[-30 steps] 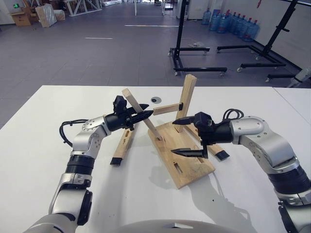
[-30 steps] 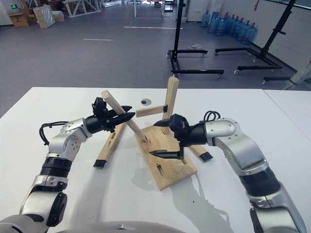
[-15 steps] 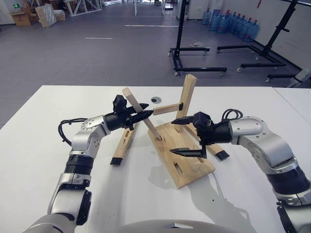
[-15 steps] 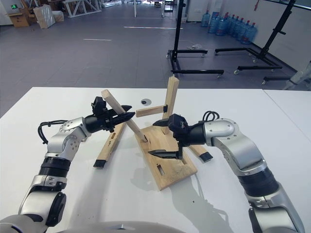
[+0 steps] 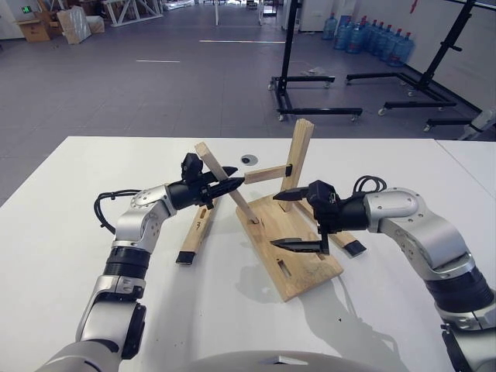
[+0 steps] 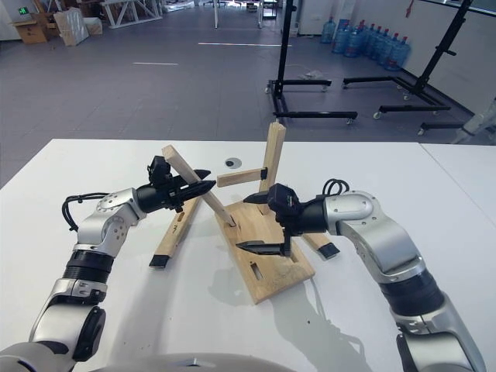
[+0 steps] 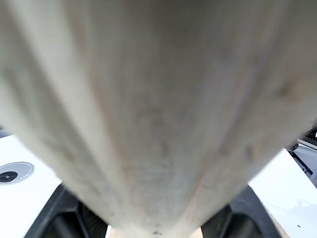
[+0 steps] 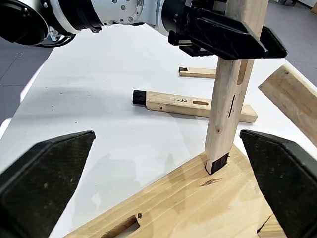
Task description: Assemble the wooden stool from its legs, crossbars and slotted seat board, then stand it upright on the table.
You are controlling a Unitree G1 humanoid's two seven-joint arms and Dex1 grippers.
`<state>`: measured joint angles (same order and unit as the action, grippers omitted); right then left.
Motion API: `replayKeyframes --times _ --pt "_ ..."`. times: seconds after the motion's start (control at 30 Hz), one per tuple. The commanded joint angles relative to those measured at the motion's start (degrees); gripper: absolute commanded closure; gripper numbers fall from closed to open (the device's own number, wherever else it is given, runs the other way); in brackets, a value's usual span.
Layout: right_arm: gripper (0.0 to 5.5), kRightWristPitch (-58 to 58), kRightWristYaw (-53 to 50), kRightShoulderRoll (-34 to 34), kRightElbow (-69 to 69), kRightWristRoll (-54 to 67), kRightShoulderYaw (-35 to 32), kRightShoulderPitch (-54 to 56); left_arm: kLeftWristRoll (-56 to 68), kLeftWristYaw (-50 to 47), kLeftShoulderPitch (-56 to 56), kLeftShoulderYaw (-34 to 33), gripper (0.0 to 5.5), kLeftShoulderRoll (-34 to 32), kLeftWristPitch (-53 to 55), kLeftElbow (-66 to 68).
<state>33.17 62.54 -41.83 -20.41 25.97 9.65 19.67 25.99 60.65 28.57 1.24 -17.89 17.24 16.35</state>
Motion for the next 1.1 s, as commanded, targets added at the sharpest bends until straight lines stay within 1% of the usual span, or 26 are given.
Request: replayKeyframes --times 0.03,0.3,0.5,1.1 --pt "0.10 0.35 -0.42 0.05 -0.63 0.14 0.24 -0.31 -3.44 -0.69 2.03 2.22 3.48 -1.92 1.92 1.60" --pt "0.10 0.43 -0.60 0.17 -0.74 0.17 0.39 -0.28 -5.42 -2.42 4.81 4.40 3.48 -2.47 4.48 1.98" --pt "0.10 0.70 -1.02 0.36 -1.07 0.38 0.28 -0.05 -4.00 -5.12 6.53 3.46 3.48 -1.04 8.12 3.25" --pt "0.10 1.48 -2.89 1.75 -0.92 0.24 0.23 2.06 -4.04 -5.62 9.24 5.58 3.48 0.04 11.54 3.04"
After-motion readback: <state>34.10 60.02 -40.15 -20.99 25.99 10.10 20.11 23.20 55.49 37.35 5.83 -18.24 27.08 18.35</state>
